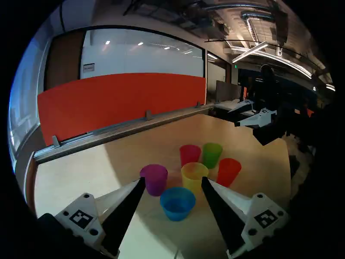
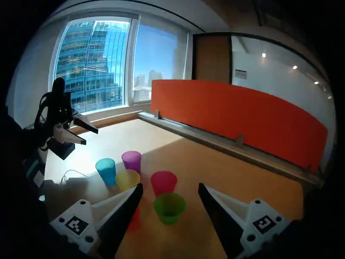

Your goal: Pour water

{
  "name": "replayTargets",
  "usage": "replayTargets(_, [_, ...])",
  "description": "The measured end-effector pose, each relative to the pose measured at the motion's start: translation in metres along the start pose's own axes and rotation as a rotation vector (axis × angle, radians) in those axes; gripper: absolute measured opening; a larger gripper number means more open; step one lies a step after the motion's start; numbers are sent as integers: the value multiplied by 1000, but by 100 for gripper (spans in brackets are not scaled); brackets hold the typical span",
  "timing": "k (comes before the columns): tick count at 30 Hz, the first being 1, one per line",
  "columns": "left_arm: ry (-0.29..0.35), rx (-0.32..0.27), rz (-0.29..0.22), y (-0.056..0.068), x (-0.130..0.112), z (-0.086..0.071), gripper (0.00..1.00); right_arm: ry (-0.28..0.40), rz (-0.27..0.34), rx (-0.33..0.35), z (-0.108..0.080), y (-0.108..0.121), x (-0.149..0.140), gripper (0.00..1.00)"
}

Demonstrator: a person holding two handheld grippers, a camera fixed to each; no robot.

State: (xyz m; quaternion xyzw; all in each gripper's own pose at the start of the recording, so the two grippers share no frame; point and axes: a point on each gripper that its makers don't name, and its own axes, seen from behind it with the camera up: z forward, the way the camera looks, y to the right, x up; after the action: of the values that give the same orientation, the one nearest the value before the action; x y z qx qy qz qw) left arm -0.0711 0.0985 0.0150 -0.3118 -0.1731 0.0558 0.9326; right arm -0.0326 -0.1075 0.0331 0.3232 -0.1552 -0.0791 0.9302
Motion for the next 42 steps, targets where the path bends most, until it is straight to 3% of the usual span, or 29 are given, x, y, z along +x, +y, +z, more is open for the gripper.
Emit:
replayTargets(24, [-148,-60,-14,14,-72,29,97,-122,30,10,30,5,-65,99])
replayTargets(32, [-196,-64,10,14,-95,35,97,-153,43,19,41,4,-80,99])
replayTargets(42, [-221,-84,6,18,-109,47,97,-176,45,33,53,-1,-90,99])
